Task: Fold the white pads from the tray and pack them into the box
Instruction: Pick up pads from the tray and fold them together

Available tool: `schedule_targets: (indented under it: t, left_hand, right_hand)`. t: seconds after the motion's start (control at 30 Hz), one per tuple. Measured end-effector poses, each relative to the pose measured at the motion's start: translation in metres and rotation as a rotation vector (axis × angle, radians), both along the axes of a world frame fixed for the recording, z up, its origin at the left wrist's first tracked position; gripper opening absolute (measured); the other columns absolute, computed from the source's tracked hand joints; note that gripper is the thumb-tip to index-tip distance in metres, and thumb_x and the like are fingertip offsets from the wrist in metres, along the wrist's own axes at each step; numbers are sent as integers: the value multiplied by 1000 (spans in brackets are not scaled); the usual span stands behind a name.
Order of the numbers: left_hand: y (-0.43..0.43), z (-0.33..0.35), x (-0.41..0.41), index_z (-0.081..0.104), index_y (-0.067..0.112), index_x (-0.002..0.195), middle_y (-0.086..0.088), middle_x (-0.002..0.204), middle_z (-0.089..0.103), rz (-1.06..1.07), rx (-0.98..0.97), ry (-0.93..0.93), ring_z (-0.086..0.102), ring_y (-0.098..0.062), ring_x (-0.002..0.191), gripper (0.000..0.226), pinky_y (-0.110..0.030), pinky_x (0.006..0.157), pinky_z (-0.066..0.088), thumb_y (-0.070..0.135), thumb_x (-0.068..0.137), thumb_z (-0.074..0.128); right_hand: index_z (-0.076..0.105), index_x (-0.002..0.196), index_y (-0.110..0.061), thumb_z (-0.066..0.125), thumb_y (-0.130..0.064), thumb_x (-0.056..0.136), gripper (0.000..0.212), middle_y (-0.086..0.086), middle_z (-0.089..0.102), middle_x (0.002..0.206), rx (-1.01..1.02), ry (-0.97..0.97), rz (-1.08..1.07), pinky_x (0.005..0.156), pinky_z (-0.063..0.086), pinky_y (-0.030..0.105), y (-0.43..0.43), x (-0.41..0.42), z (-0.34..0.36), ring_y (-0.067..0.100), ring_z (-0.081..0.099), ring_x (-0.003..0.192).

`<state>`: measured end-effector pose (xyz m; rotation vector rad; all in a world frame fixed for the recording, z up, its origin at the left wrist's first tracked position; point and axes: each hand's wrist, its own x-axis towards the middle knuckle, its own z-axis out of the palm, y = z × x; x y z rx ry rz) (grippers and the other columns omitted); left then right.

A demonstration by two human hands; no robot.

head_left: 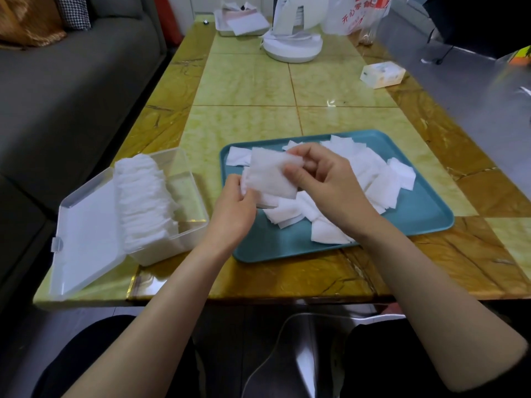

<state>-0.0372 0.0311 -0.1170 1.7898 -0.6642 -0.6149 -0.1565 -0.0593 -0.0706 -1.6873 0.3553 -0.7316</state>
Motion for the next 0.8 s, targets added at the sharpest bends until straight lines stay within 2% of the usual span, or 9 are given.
schedule_targets:
  t: [0.1,0.2,0.27,0.37,0.53,0.6,0.67,0.8]
  left_hand:
    - [0,3,-3,55,20,106,-8,111,63,-26,-56,86,62,-20,102,21,-39,86,55,6,94,44]
    - [-1,6,-5,58,10,109,-11,110,67,-18,-129,181,66,-21,101,15,-32,82,57,12,99,46]
    - [0,7,-6,60,7,114,-12,110,68,-45,-143,164,66,-24,102,23,-35,86,56,16,101,43]
    - [1,9,-6,63,10,111,-9,107,70,-87,-127,121,65,-26,104,26,-39,92,53,17,102,40]
    - [2,7,-7,68,15,104,-11,105,70,-127,-59,46,62,-31,105,23,-48,94,50,6,94,49]
    - [2,7,-8,68,17,103,-10,103,71,-126,-52,28,64,-28,103,25,-48,94,51,5,94,49]
    - [2,8,-9,67,11,103,-14,103,70,-114,-67,21,65,-28,99,21,-49,92,51,10,98,46]
    - [2,13,-12,66,8,100,-16,104,69,-121,-76,36,63,-32,103,30,-48,95,50,17,102,37]
  right_hand:
    - [56,88,-20,59,-5,89,15,-6,62,73,-48,134,32,66,51,22,0,2,-8,6,61,68]
    - [51,84,-22,62,-13,88,14,-12,57,76,-326,339,-131,68,49,24,-4,3,-23,5,56,67]
    - [51,86,-19,62,-17,88,11,-13,55,75,-386,358,-188,68,46,22,-5,2,-26,5,54,66]
    - [53,88,-19,61,-19,89,8,-13,56,76,-421,350,-245,69,44,21,-7,0,-25,7,54,68]
    - [56,84,-20,62,-16,87,8,-17,58,78,-345,275,-218,64,41,11,-4,2,-21,3,54,71]
    - [57,83,-19,62,-14,87,8,-15,59,77,-297,269,-201,65,50,22,-4,2,-22,4,54,70]
    - [58,85,-15,62,-12,86,6,-11,59,75,-274,288,-210,64,54,33,-5,2,-23,4,53,67]
    - [58,86,-15,63,-16,87,5,-11,58,76,-327,290,-245,67,55,38,-8,-1,-25,6,55,69]
